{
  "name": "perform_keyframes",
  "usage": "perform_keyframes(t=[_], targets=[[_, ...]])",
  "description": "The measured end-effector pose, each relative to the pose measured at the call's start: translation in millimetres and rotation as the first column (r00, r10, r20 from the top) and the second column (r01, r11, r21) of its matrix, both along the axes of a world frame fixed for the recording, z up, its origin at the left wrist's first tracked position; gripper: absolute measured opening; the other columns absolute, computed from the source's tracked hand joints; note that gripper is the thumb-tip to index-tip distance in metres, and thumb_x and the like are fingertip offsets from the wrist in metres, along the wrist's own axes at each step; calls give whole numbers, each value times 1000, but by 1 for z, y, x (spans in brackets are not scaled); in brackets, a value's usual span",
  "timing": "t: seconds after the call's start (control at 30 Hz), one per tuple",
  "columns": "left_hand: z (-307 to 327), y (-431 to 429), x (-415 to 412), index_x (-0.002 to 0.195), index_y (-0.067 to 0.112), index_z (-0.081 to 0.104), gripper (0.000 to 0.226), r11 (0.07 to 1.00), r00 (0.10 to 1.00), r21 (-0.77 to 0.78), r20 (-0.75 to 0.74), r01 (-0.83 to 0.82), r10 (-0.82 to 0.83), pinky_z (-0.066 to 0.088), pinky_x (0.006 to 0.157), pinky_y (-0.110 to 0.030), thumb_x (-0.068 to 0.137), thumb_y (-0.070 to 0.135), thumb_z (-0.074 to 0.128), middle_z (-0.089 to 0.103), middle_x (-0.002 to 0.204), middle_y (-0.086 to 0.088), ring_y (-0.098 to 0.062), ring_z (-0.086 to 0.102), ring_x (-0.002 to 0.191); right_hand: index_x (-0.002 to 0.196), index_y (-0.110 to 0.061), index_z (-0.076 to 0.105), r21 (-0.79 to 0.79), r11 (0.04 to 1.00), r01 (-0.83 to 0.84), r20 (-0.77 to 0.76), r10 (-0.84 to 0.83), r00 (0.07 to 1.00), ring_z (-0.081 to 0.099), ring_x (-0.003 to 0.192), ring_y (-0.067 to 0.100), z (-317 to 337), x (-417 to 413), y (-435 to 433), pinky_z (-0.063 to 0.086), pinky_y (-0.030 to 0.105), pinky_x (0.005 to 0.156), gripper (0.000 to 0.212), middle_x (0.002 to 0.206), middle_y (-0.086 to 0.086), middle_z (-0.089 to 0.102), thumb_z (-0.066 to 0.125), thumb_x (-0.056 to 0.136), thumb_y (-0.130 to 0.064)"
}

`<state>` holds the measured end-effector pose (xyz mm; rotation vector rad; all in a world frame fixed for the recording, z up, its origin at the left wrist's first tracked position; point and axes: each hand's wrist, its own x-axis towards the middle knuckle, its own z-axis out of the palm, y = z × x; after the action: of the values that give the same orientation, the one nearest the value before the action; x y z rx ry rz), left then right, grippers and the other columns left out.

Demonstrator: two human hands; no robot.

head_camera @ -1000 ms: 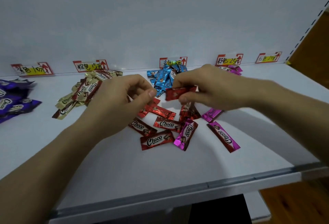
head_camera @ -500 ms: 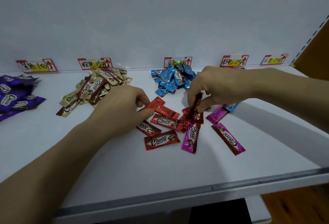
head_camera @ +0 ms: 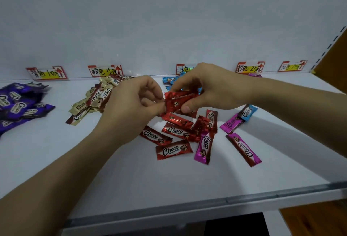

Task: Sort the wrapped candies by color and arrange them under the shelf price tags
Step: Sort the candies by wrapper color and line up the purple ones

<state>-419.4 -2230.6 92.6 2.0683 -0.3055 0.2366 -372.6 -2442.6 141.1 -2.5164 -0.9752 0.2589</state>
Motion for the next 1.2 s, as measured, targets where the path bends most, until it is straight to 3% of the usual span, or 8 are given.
perform_keyframes(t=[0.13, 0.2, 0.33, 0.5, 0.8, 1.0, 1.1, 1.2], targets=[[4, 2, 0, 87, 22, 66, 21, 992, 993, -37, -12, 120, -120, 63, 74, -35, 77, 11, 82, 75, 82, 7, -16, 73, 71, 104, -24, 75, -8, 997, 72, 58, -72, 996, 66, 89, 9, -6, 2, -5, 53, 30, 76, 19, 95, -11, 71, 78, 85, -30], [7, 12, 3, 94, 32, 66, 22, 976, 986, 144, 6, 165, -168, 62, 75, -26, 81, 21, 80, 73, 90, 19, -5, 72, 79, 103, -27, 72, -24, 992, 122, 81, -120, 989, 63, 93, 7, -5, 1, -8, 49, 25, 74, 18, 100, -12, 69, 77, 87, -32], [15, 40, 11, 111, 54, 62, 35, 679, 919, 630, -170, 378, -355, 52, 75, -21, 77, 62, 60, 61, 105, 30, 3, 58, 101, 103, -20, 70, -64, 978, 197, -19, -199, 980, 67, 89, 8, -4, 2, -9, 54, 31, 79, 17, 99, -8, 71, 74, 89, -30], [10, 55, 16, 114, 55, 63, 31, 572, 872, 671, -259, 472, -415, 48, 83, -22, 83, 57, 65, 58, 112, 26, 3, 54, 107, 105, -24, 73, -125, 972, 200, -118, -214, 970, 69, 84, 9, -19, 4, 14, 56, 33, 82, 20, 91, -8, 74, 77, 86, -31], [14, 54, 10, 85, 45, 62, 10, 669, 860, 548, -235, 502, -453, 54, 73, -35, 84, 45, 72, 66, 91, 19, -11, 61, 86, 119, -18, 67, -338, 920, 198, -20, -217, 976, 63, 92, 13, -23, -5, 34, 51, 24, 76, 38, 104, -2, 68, 72, 89, -40], [15, 33, 0, 88, 36, 67, 12, 755, 839, 366, -217, 544, -499, 51, 63, -26, 80, 40, 75, 69, 77, 16, -8, 63, 74, 119, -13, 66, -389, 907, 160, -47, -192, 980, 65, 96, 19, -19, -6, 43, 56, 33, 85, 32, 107, 3, 68, 69, 93, -32], [4, 27, -2, 92, 33, 66, 14, 732, 839, 414, -210, 541, -501, 43, 60, -13, 84, 31, 78, 71, 76, 19, -5, 64, 72, 114, -10, 62, -426, 894, 141, -48, -177, 983, 61, 89, 18, -20, -7, 45, 48, 25, 68, 26, 94, 0, 61, 63, 97, -29], [-4, 26, -5, 92, 36, 64, 16, 727, 864, 484, -142, 486, -483, 45, 61, -18, 83, 39, 77, 66, 79, 23, -7, 63, 72, 104, -10, 60, -386, 910, 151, -51, -185, 981, 56, 78, 16, -11, -7, 36, 40, 25, 60, 18, 88, 2, 59, 61, 99, -27]])
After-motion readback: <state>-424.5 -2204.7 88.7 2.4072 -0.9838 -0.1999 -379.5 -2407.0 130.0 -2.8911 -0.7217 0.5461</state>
